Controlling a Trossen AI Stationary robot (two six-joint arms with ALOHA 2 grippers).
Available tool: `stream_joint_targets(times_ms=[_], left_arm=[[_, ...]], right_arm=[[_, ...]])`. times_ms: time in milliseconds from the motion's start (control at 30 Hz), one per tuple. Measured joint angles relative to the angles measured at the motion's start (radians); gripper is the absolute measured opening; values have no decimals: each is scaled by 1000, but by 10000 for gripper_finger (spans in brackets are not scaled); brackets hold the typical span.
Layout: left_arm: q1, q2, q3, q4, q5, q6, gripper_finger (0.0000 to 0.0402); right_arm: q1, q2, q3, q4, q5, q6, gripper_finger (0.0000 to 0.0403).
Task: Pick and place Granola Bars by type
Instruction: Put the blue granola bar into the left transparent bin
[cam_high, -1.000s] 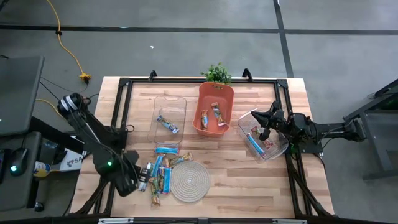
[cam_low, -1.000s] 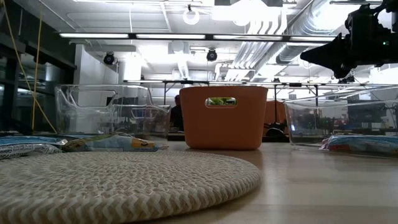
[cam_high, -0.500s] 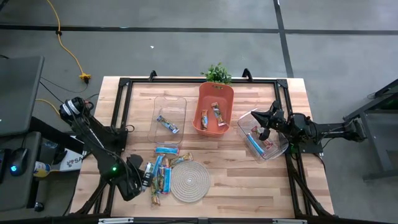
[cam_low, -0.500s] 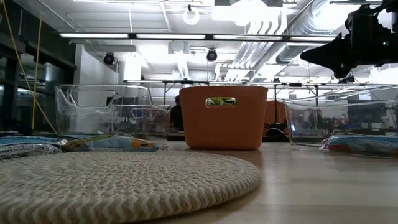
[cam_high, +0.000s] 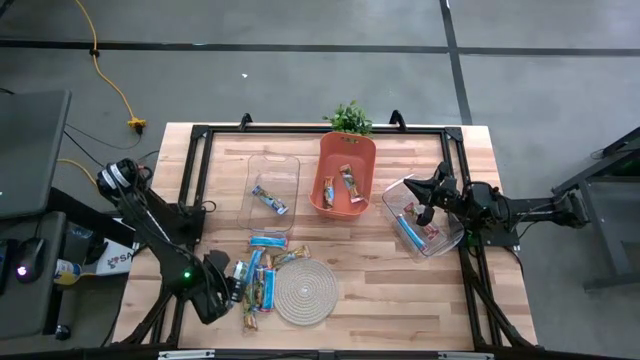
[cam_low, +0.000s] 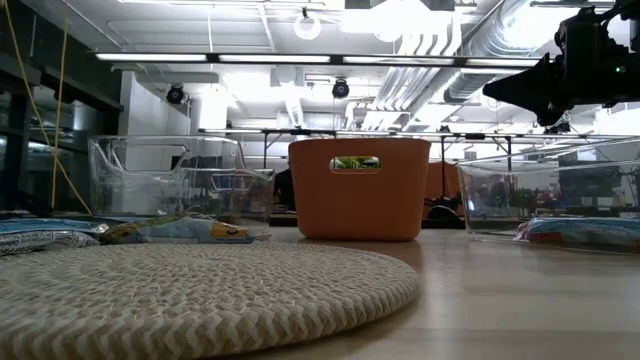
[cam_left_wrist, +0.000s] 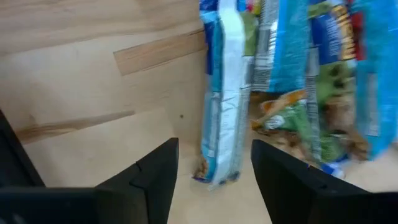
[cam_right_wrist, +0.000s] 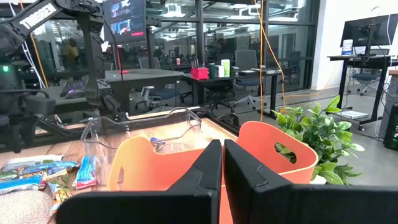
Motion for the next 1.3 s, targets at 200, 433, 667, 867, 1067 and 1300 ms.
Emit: stream_joint_targets(times_ms=[200, 433, 667, 867, 1067, 1300], left_arm=[[0, 65, -1, 60, 15, 3, 200], [0, 114, -1, 123, 14, 7, 200], [0, 152, -1, 136, 25, 7, 197], [0, 159, -1, 136, 41, 46, 167], [0, 159, -1, 136, 40, 53, 127], [0, 158, -1, 136, 37, 61, 88]], right_arm=[[0, 0, 0, 0, 0, 0, 0], [0, 0, 0, 0, 0, 0, 0], [0, 0, 0, 0, 0, 0, 0], [0, 0, 0, 0, 0, 0, 0], [0, 0, 0, 0, 0, 0, 0], [0, 0, 0, 0, 0, 0, 0]])
